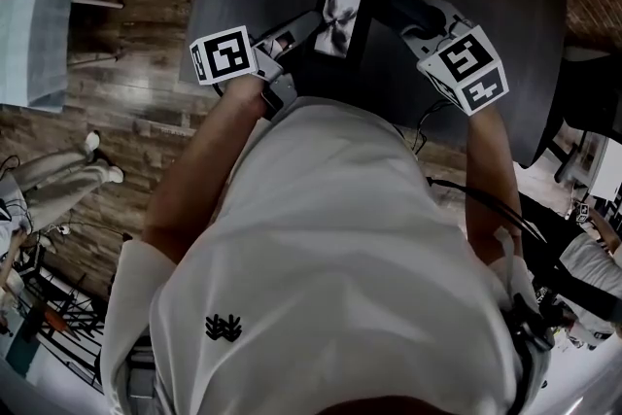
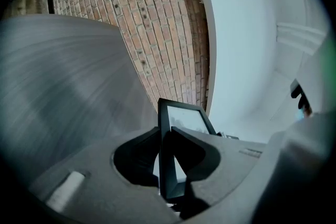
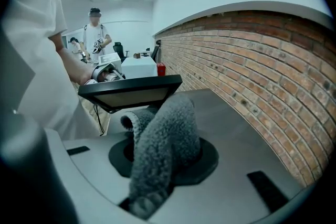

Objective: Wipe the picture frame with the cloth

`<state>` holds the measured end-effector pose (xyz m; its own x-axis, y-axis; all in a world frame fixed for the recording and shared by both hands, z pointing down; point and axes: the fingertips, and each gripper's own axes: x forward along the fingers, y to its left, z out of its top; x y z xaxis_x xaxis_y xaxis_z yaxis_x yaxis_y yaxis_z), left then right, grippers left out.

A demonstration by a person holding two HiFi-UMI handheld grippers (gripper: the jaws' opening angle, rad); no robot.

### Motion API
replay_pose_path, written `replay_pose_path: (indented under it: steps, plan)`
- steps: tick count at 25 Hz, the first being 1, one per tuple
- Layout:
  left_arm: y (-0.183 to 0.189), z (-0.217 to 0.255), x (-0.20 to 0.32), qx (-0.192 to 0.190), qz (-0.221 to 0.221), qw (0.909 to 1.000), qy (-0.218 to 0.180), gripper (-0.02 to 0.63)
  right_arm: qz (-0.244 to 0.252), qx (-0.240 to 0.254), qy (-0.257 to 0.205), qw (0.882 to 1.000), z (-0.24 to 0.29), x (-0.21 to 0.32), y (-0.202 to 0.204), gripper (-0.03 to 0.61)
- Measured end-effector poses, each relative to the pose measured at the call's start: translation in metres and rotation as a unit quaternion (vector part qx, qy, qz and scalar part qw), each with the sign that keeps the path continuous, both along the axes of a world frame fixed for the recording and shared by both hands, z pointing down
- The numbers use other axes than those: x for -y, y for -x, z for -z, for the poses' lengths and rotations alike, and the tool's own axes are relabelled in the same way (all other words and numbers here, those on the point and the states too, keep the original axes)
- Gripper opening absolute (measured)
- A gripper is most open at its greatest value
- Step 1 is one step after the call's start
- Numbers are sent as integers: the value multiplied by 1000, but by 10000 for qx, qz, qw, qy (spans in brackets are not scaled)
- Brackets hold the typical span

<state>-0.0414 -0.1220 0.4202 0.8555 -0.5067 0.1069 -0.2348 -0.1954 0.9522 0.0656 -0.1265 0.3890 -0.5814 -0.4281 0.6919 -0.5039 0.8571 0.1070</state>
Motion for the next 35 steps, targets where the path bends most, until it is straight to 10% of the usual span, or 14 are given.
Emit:
replay_pose_path:
  steps: [14, 23, 35]
  plan:
    - [0, 2, 4, -17, 100, 9999, -34, 74, 1096, 127, 442, 9929, -11, -62, 36, 92]
    - [-17, 8, -2, -120, -142, 9998, -76, 74, 181, 99, 83, 9998, -5, -3, 5, 92]
    - [-8, 13, 1, -155, -118, 9998, -106, 74, 686, 96, 404, 9968, -18, -26, 30, 92]
